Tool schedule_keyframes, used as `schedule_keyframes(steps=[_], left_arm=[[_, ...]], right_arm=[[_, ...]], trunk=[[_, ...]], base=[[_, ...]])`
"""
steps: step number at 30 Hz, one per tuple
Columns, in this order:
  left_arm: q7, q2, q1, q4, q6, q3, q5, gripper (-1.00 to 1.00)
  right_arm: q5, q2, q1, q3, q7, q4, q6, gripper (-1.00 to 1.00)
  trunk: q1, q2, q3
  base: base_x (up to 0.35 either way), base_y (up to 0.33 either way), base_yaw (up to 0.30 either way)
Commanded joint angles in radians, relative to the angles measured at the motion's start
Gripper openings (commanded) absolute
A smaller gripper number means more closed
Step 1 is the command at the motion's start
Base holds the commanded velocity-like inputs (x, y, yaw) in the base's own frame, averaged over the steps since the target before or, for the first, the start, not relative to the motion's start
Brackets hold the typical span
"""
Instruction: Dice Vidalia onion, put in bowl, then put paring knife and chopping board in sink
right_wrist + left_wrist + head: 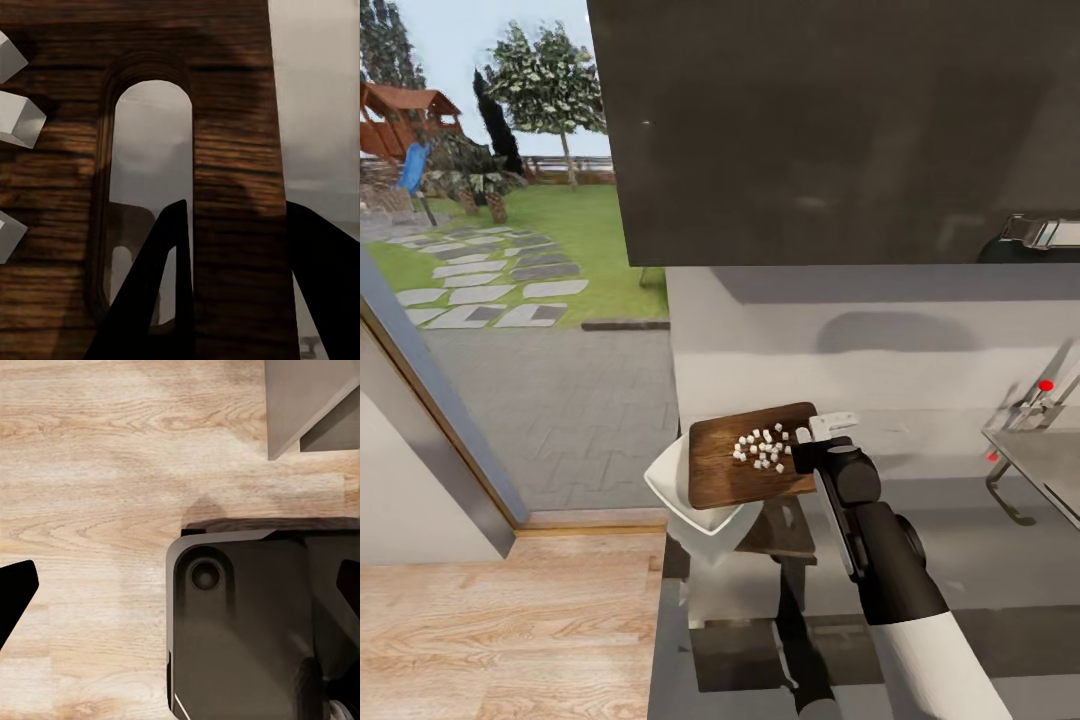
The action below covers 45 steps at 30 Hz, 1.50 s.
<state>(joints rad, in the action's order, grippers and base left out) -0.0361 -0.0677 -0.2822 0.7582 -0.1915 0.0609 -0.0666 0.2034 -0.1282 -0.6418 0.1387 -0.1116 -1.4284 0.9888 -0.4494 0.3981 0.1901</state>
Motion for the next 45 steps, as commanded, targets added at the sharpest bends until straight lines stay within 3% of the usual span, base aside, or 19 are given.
schedule_keyframes(steps=[1,6,10,45], left_arm=[[-0.004,-0.001,0.0,0.001,-0.002,0.005,-0.007,1.0],[-0.004,-0.001,0.0,0.001,-0.002,0.005,-0.007,1.0],[-0.004,-0.001,0.0,0.001,-0.002,0.005,-0.007,1.0],[-0.004,-0.001,0.0,0.0,-0.002,0.005,-0.007,1.0]], right_arm=[[0.006,0.0,-0.001,0.003,-0.003,-0.001,0.005,-1.0],[0.06,-0.009,-0.001,0.007,-0.003,-0.003,0.005,-1.0],[0.075,-0.016,-0.001,0.006,-0.003,-0.006,0.005,-1.0],[0.077,-0.021,-0.001,0.025,0.0,-0.044,0.005,-1.0]], trunk=[[-0.001,0.002,0.002],[-0.001,0.002,0.002],[-0.001,0.002,0.002],[-0.001,0.002,0.002]], base=[[0.0,0.0,0.0],[0.0,0.0,0.0],[0.0,0.0,0.0],[0.0,0.0,0.0]])
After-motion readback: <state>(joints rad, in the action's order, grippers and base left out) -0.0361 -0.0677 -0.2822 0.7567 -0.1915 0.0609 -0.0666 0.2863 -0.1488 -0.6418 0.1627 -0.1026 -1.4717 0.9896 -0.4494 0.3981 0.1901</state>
